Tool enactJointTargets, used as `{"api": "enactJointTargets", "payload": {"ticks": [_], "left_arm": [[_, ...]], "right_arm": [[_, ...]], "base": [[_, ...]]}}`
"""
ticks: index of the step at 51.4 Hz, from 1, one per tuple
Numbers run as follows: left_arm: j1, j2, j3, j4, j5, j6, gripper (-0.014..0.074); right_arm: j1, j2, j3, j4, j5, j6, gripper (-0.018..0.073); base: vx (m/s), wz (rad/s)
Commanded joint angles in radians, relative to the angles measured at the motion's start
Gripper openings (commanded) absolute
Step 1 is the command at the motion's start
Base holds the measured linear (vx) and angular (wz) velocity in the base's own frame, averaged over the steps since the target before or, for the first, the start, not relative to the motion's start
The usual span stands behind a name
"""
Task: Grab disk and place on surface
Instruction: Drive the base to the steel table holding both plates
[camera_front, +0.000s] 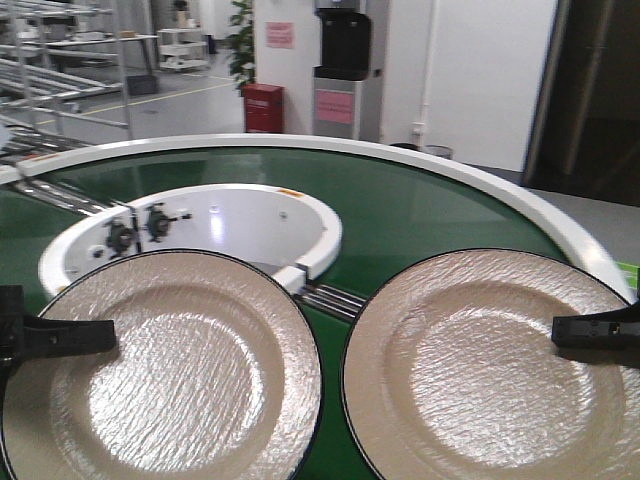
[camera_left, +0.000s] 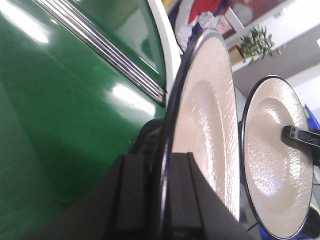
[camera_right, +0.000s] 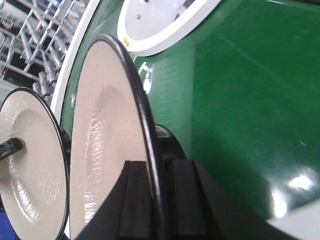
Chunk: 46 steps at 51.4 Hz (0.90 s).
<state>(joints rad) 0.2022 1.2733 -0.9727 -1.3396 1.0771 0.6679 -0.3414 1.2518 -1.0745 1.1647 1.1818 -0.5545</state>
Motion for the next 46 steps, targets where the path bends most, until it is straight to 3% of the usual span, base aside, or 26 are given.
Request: {"api": "enactJointTargets", "payload": {"ticks": [1, 46], "left_arm": [[-0.002, -0.034, -0.033, -0.134, 0.024, -0.017, -0.0009], [-0.002, -0.034, -0.033, -0.134, 0.025, -0.017, -0.0009]], "right_arm": [[-0.004, -0.026, -0.032, 0.132, -0.004, 0.006, -0.0009], [-0.004, -0.026, -0.032, 0.132, -0.004, 0.006, -0.0009]], "base": [[-0.20, -0.46], [-0.18, -0.46]]}}
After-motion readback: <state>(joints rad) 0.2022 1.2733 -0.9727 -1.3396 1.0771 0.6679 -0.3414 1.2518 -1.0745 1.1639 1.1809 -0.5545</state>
